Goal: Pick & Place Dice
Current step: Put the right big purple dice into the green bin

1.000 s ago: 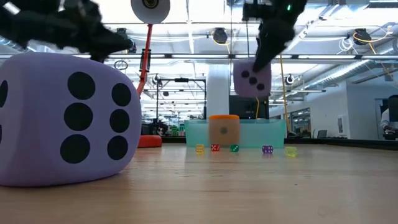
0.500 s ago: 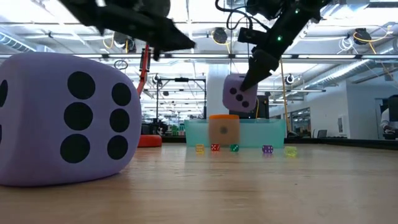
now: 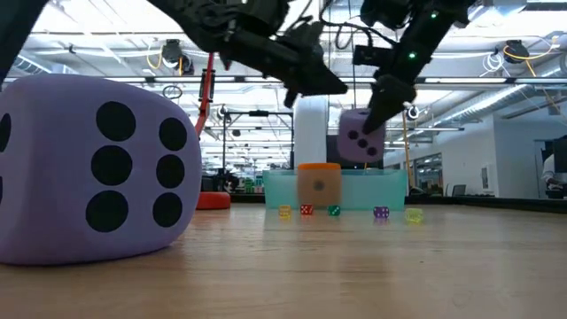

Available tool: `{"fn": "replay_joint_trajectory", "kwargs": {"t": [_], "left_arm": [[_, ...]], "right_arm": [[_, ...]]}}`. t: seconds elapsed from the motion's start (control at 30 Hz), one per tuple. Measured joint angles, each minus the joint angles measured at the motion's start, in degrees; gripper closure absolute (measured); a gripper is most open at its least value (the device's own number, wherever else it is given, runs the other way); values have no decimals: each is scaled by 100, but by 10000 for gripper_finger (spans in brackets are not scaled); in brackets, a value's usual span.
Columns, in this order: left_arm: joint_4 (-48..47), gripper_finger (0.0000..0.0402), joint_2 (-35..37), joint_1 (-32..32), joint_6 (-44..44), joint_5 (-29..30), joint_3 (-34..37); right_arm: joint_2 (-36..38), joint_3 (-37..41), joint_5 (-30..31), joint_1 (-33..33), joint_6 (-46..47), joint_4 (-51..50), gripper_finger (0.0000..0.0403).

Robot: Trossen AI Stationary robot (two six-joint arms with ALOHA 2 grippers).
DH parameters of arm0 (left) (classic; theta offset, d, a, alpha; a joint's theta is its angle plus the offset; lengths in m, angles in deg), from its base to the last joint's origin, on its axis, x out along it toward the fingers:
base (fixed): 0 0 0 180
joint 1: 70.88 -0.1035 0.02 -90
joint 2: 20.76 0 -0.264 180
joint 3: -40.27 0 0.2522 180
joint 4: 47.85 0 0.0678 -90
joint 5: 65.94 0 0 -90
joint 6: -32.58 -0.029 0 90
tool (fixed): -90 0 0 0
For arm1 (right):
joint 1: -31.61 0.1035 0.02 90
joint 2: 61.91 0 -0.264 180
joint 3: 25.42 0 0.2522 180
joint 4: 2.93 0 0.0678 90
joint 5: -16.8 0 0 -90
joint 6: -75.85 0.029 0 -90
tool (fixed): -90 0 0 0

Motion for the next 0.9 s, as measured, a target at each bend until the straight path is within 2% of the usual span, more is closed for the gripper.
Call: {"fn": "replay_joint_trajectory", "kwargs": {"t": [0.1,0.23,0.43,0.6,0.9], "left_arm": [[-126,399,-321,-16,38,-147,-338],[-111,398,-678,-22,168,-241,-667],[-113,398,-1060,-46,313,-238,-937],[-100,399,-1114,-110,553,-172,-999],[-425,399,-1102,-292,743,-116,-1017]], "right_arm": [[132,-6,-71,-52,16,-226,9],[140,3,-454,-224,18,-503,9],[40,3,-463,-513,-321,-348,9],[-15,1,-1017,-744,-612,-146,9],[-17,5,-1101,-757,-915,307,9]]}}
